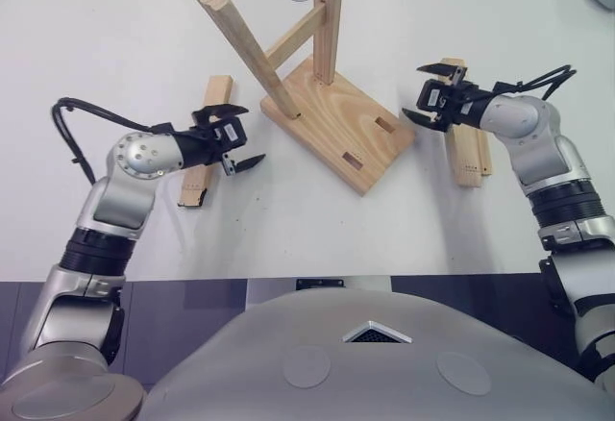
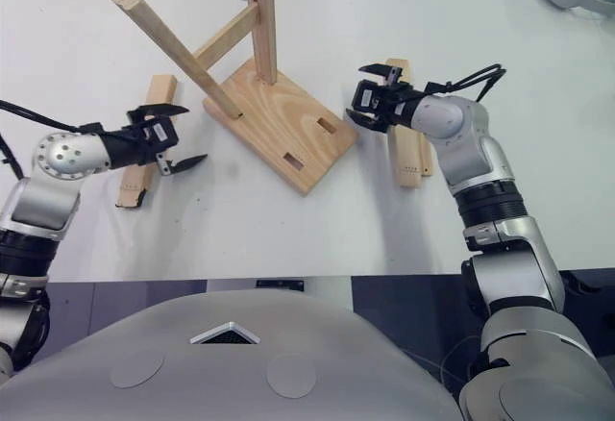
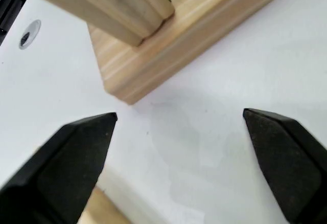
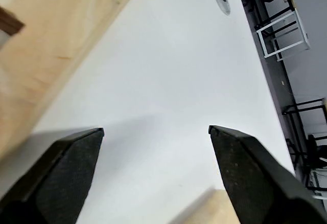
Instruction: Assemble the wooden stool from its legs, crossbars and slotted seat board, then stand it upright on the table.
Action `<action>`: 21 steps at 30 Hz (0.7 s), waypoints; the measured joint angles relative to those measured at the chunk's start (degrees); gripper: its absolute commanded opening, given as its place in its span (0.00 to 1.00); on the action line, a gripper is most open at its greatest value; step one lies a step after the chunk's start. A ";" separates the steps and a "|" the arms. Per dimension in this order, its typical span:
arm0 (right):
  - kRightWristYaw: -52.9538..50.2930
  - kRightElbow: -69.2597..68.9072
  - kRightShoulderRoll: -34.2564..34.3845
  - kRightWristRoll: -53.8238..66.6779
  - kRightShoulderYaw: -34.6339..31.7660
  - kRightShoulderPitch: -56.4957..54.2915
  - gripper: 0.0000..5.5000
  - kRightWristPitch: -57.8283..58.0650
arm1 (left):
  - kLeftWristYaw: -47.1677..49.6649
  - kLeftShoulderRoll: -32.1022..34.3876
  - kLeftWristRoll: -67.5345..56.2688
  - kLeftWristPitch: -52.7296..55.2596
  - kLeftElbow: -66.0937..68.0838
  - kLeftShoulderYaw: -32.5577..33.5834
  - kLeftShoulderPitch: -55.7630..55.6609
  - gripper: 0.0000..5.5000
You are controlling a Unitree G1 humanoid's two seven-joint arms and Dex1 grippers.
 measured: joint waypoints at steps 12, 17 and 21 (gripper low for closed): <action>9.23 -18.01 -3.48 7.48 -1.51 10.27 0.70 5.94 | 16.00 -14.01 9.42 -6.19 18.96 -5.38 -13.31 0.83; -0.96 -23.40 -3.15 6.21 -11.58 13.31 0.70 12.61 | 11.50 -6.13 8.85 -2.40 5.83 -1.16 -5.29 0.83; -5.72 -37.64 -0.48 13.60 -25.20 23.23 0.70 27.49 | 13.05 -6.23 1.26 9.75 -10.70 11.25 -1.09 0.83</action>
